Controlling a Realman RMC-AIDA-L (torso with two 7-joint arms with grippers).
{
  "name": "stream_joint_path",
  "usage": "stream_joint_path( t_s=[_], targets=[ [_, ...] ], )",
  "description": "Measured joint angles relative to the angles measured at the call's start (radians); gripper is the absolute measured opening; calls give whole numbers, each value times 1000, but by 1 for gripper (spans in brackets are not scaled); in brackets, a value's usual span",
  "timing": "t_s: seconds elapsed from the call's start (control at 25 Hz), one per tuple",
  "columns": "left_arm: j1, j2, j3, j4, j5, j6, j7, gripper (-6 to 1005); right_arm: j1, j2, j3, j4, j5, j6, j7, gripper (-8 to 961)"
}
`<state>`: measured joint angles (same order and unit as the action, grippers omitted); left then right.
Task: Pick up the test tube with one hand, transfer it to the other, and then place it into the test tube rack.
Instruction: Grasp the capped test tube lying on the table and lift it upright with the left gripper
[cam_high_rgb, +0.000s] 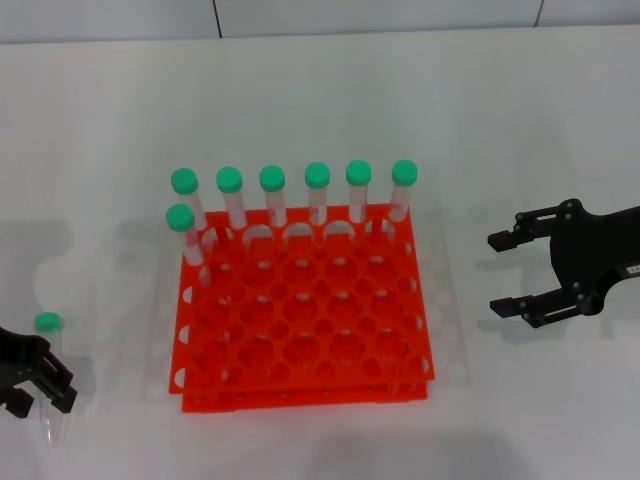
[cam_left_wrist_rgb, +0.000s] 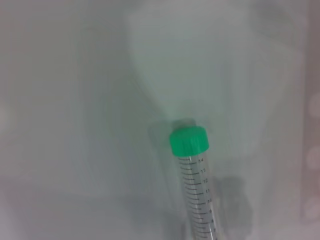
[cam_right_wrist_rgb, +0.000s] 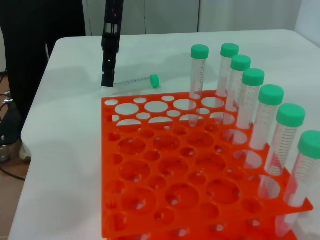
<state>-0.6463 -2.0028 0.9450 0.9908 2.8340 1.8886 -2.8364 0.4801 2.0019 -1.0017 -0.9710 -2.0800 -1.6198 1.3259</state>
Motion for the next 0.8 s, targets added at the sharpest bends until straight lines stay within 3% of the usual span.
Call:
stream_joint_path(
  t_s=[0.8],
  targets=[
    [3, -7, 11, -52, -1, -23, -3, 453, -4, -2, 0, 0, 0, -7, -9, 749]
  ],
)
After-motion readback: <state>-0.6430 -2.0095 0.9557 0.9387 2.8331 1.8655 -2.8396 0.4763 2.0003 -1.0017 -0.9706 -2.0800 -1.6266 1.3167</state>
